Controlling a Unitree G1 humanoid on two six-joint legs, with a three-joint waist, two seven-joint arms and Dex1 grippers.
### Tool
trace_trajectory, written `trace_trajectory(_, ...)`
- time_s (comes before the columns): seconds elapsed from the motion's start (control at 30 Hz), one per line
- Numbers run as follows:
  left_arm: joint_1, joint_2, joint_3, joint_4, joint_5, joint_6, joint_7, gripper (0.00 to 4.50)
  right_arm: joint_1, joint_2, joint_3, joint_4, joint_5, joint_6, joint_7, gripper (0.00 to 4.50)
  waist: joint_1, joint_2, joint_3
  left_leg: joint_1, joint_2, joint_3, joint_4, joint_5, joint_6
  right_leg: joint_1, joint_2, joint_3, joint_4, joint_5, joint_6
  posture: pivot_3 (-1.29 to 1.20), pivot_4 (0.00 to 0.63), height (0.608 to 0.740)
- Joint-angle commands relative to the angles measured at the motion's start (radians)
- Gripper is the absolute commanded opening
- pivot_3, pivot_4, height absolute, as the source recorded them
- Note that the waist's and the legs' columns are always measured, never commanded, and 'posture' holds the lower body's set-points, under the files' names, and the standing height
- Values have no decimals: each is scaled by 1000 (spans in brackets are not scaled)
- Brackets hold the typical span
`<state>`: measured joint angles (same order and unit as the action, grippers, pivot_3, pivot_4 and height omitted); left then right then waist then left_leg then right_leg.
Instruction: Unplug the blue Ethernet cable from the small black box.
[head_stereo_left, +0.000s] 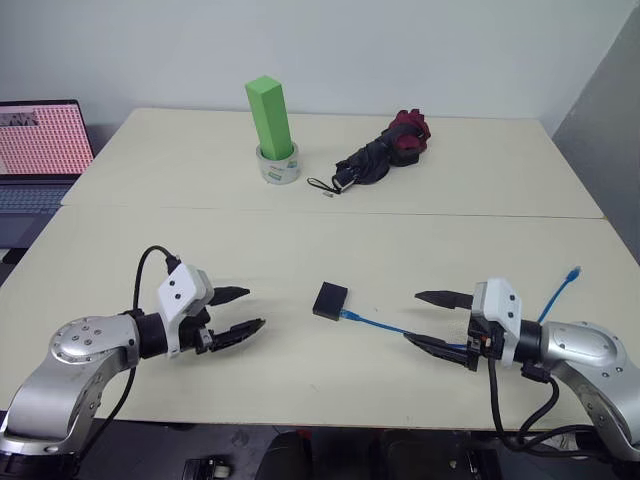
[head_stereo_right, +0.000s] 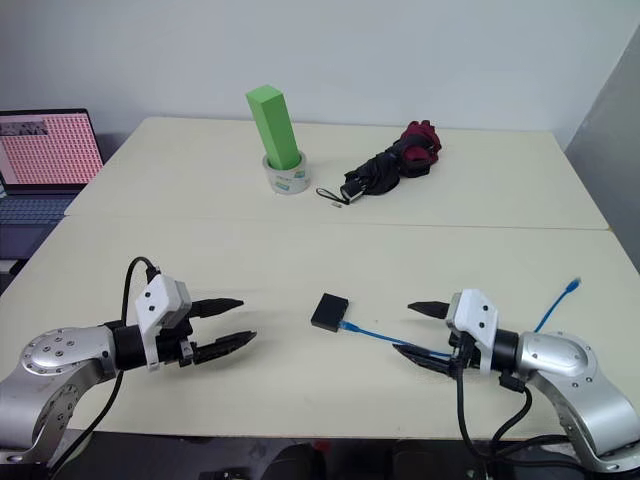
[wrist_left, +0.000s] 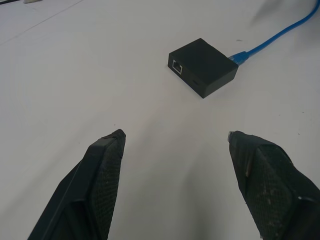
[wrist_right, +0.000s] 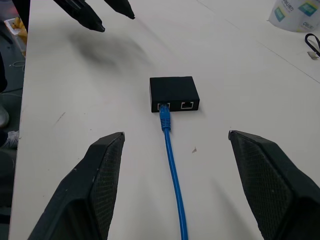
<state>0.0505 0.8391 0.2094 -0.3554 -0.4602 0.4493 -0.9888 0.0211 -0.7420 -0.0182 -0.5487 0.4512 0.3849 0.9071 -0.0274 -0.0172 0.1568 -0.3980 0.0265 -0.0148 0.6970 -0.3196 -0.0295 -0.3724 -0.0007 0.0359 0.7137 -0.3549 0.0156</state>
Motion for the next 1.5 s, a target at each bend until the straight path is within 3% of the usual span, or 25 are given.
trace_trajectory(0.03,11,9,20,-18,-11,-29,-21,3491,-1,-9,-8,-31,-3,-20,5,3529,0,0,0,0,0,0,0,0,0,0,0,0,0,0,0,0,150,740)
trace_trajectory(1.1,59,45,10,-62,-13,1,-50,3491,-99,35,163,12,-111,22,-48,3529,0,0,0,0,0,0,0,0,0,0,0,0,0,0,0,0,150,740)
trace_trajectory(1.37,51,69,-57,-58,16,-27,-104,3491,-222,184,371,179,-285,6,-130,3529,-2,0,0,0,0,0,0,0,0,-1,0,0,0,0,0,0,150,740)
trace_trajectory(1.5,31,67,-69,-66,13,-20,-99,3491,-273,255,417,295,-335,-9,-145,3529,0,1,0,0,0,0,0,0,0,-1,1,-1,1,0,0,0,150,740)
